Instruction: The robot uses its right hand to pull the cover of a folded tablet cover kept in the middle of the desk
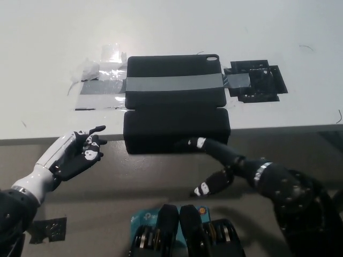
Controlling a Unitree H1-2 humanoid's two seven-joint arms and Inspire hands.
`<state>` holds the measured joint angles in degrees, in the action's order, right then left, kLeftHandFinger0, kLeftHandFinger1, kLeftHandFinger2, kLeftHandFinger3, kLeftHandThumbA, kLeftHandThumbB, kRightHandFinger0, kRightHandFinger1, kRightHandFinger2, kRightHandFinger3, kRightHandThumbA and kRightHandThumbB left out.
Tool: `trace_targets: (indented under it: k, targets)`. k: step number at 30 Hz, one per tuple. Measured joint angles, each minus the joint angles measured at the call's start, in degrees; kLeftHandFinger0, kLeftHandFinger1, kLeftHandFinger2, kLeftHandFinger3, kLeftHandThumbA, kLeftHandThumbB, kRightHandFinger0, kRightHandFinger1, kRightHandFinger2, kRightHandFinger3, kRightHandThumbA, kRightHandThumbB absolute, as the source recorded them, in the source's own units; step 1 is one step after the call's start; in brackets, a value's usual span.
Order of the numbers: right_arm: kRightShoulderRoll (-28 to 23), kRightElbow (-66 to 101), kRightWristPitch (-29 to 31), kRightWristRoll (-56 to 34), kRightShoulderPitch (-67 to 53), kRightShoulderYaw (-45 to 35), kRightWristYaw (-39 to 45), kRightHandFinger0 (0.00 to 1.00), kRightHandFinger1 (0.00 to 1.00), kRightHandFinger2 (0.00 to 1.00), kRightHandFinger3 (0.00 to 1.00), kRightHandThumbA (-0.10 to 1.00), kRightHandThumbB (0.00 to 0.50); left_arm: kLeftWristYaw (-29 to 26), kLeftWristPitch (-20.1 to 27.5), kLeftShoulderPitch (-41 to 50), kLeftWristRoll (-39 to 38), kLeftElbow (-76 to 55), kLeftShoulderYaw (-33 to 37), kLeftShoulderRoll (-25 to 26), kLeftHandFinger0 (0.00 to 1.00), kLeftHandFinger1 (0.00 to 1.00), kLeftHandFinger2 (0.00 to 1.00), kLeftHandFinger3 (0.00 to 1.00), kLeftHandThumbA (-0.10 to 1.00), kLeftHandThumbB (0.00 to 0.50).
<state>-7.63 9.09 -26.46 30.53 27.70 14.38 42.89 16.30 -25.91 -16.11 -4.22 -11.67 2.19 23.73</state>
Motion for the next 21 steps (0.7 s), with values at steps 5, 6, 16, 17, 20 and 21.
trace_targets:
  k: [5, 6, 16, 17, 20, 21]
  targets:
    - [-1.26, 6.93, -0.02, -6.15, -0.05, -8.96, 2.25, 1.0, 0.89, 0.88, 1.0, 1.0, 0.107, 0.06, 0.05, 0.1, 0.02, 0.13, 0.03, 0.0, 0.72, 0.81, 0.92, 1.0, 1.0, 0.147]
    - [-1.99, 7.77, -0.01, -7.36, -0.05, -10.43, 2.54, 1.0, 0.87, 0.91, 1.0, 1.0, 0.125, 0.06, 0.05, 0.11, 0.02, 0.14, 0.04, 0.0, 0.72, 0.81, 0.92, 1.0, 1.0, 0.146]
    - [-3.12, 7.48, 0.0, -17.98, -2.81, -29.95, -1.18, 0.91, 0.86, 0.92, 1.0, 1.0, 0.158, 0.06, 0.02, 0.12, 0.06, 0.19, 0.09, 0.0, 0.73, 0.83, 0.94, 1.0, 1.0, 0.1]
    - [-2.41, 6.03, 0.09, -19.06, -3.79, -32.05, -2.57, 0.88, 0.86, 0.92, 1.0, 1.0, 0.162, 0.06, -0.01, 0.13, 0.06, 0.12, 0.08, 0.0, 0.73, 0.83, 0.94, 1.0, 1.0, 0.097]
    - [-1.6, 1.48, 0.26, -20.19, -6.42, -34.44, -5.7, 0.77, 0.79, 0.88, 1.0, 0.88, 0.06, 0.07, -0.06, 0.11, 0.04, -0.25, 0.08, 0.0, 0.74, 0.84, 0.96, 1.0, 1.0, 0.103]
    - [-1.56, 0.1, 0.31, -20.21, -7.01, -34.5, -6.77, 0.76, 0.8, 0.89, 1.0, 0.77, 0.023, 0.07, -0.07, 0.12, 0.04, -0.3, 0.08, 0.0, 0.74, 0.84, 0.96, 1.0, 1.0, 0.106]
